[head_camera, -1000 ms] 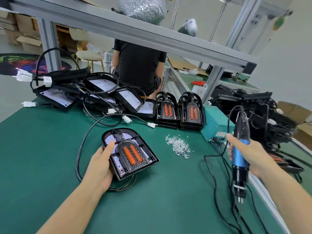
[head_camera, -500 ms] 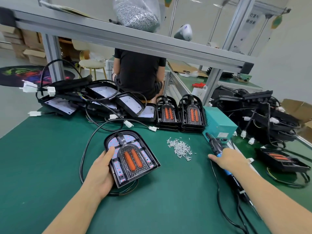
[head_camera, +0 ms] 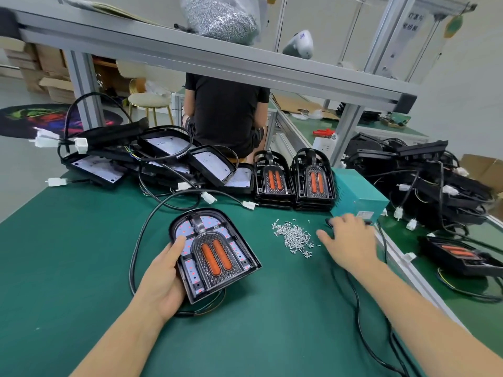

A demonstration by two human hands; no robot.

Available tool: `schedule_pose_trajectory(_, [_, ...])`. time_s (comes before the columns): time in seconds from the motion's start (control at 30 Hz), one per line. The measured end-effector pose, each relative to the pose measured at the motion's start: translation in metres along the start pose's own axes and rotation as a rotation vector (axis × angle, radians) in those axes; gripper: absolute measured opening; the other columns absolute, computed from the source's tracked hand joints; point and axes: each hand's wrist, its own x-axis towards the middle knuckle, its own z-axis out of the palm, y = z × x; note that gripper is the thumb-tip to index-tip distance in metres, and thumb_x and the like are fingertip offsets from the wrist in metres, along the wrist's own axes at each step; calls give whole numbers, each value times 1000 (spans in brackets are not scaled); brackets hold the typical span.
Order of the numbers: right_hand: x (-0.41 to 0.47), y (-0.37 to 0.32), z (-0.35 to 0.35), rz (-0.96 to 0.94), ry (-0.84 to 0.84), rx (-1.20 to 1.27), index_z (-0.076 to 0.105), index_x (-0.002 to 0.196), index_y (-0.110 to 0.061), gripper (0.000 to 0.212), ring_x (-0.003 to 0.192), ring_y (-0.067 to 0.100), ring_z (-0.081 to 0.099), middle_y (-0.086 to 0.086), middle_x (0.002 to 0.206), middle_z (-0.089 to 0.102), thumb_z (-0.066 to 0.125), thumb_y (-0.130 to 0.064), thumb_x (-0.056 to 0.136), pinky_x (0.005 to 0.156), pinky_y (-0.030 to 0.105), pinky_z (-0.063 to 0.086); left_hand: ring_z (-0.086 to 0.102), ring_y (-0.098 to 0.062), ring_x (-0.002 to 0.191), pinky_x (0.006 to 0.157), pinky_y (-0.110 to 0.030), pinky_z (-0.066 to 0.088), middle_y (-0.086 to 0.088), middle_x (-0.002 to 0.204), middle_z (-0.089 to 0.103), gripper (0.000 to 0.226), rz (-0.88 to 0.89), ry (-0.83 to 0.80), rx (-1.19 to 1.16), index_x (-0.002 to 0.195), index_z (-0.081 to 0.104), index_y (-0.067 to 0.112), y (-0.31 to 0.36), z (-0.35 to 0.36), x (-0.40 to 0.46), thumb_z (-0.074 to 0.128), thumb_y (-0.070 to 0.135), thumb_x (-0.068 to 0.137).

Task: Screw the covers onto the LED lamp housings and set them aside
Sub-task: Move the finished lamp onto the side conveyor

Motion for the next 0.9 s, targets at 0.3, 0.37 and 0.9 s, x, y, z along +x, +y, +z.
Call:
schedule_pose_trajectory(0.3, [-72,-109,-15,-130,-797,1522,63,122,-19,36,99,11,67,-4,113,72,67,-35,90,91,29,52,58,-40,114,96,-57,45,-20,119,64,38,42,-15,72,128,53,4,4,6,-3,42,26,99])
schedule_pose_trajectory(0.37, [-77,-116,-12,-49,-814,1625,62,119,-15,34,91,13,69,1,109,74,71,-18,87,85,32,56,60,-40,111,95,-56,47,-20,118,65,38,80,-46,165,126,54,4,8,8,-5,45,27,97])
schedule_pose_trajectory(0.9, [-80,-132,-17,-126,-695,1729,58,118,-7,32,89,17,67,4,105,72,64,0,88,87,37,51,59,-31,82,79,-36,46,-20,95,67,21,429,348,1255,107,65,5,68,-42,27,55,1,88])
